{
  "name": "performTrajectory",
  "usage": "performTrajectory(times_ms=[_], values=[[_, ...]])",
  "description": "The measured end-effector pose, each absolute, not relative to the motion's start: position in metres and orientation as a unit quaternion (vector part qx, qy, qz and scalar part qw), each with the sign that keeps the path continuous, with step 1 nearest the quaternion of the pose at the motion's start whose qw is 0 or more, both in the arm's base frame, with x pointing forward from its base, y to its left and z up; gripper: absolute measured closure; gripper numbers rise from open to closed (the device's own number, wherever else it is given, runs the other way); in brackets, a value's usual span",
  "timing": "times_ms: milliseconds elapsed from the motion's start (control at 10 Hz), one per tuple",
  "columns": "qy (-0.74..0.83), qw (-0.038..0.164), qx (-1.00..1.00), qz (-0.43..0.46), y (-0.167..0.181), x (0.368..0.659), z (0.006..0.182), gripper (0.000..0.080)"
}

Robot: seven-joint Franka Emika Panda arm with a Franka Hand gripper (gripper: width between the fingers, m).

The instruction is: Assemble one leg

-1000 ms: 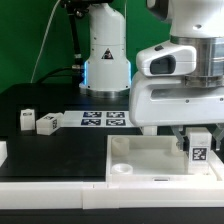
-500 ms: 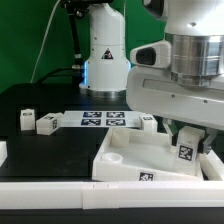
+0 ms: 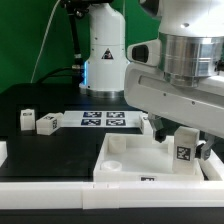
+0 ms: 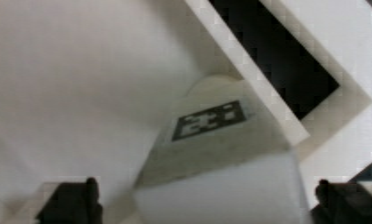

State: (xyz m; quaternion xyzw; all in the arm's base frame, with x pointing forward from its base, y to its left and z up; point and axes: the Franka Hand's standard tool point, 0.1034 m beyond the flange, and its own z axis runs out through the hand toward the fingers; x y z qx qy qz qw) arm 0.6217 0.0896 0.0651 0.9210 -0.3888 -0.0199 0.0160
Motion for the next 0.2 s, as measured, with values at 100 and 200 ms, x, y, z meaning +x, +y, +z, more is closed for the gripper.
performTrajectory(times_ms=[100,200], values=[[-0.389,0.016,0.921,-0.02,0.0895,0.6216,0.0649,0.0155],[-0.389,0.016,0.921,-0.02,0.0895,0.6216,0.0648,0.0155]])
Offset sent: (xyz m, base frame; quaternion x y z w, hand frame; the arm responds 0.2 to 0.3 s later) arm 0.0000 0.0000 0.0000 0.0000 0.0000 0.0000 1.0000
